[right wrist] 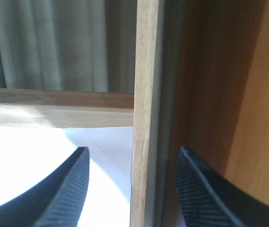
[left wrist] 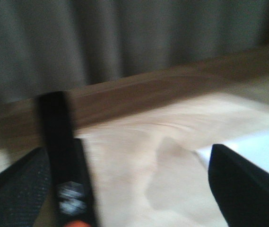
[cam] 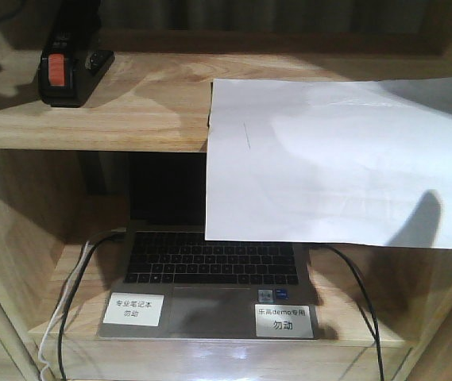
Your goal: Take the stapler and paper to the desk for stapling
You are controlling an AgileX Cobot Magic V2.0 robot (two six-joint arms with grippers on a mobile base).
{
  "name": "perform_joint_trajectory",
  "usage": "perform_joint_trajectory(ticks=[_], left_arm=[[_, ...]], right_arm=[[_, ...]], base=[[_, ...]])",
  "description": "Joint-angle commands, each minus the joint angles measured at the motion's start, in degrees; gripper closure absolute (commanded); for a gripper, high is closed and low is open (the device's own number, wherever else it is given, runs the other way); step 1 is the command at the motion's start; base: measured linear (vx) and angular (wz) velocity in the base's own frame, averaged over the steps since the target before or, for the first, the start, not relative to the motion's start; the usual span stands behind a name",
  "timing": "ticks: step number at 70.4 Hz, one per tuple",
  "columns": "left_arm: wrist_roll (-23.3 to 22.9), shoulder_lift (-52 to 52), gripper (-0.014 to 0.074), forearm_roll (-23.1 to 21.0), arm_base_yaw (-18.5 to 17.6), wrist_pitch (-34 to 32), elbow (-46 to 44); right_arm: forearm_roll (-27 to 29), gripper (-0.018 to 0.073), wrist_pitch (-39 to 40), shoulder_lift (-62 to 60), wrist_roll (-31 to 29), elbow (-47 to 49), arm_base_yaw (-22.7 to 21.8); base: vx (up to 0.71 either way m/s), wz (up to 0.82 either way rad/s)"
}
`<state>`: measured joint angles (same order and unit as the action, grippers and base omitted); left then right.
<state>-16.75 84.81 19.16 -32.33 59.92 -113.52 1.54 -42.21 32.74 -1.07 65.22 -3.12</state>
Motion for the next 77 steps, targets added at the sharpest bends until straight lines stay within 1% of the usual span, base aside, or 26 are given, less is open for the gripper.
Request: perform_joint_trajectory(ticks=[1,17,20,26,33,51,56,62,67,77], left_arm=[[-0.84,1.16,-0.0022,0.29,1.92,-2.09,-3.98],[-0.78,6.2,0.0013,-6.62,6.66,-2.41,-4.55],[-0.78,6.99,0.0017,-7.25,7.4,-2.13,-4.55],[-0.78,8.3,0.0021,-7.42,8.52,-1.67,-4.55],[-0.78,9.33,0.0021,-7.48,9.02,-0.84,-4.55],[-0.78,9.96,0.0021,-7.8,9.03,-0.65,-4.55],[-0.78,9.96,0.0034,-7.8,9.03,-0.84,-4.55],[-0.78,9.96,0.0085,-7.8,9.03,-0.84,-4.55],[-0.74,9.96,0.0151,-7.8,9.03,-0.84,-4.55],[-0.74,9.96,0.0363,-7.75,9.03,-1.26,-4.55]], right_arm=[[-0.01,0.0171,3.78,1.06,-0.49,1.3,-0.24],[-0.01,0.0171,3.78,1.06,-0.54,1.3,-0.24],[-0.01,0.0171,3.78,1.06,-0.54,1.3,-0.24],[-0.01,0.0171,3.78,1.06,-0.54,1.3,-0.24],[-0.01,0.0171,3.78,1.06,-0.54,1.3,-0.24],[-0.01,0.0171,3.78,1.06,-0.54,1.3,-0.24],[-0.01,0.0171,3.78,1.06,-0.54,1.3,-0.24],[-0.01,0.0171,3.78,1.06,-0.54,1.3,-0.24],[-0.01,0.0171,3.78,1.06,-0.54,1.3,-0.24],[-0.01,0.0171,3.78,1.06,-0.54,1.3,-0.24]], base=[[0.0,0.0],[0.0,0.0],[0.0,0.0],[0.0,0.0],[0.0,0.0],[0.0,0.0],[0.0,0.0],[0.0,0.0],[0.0,0.0],[0.0,0.0]])
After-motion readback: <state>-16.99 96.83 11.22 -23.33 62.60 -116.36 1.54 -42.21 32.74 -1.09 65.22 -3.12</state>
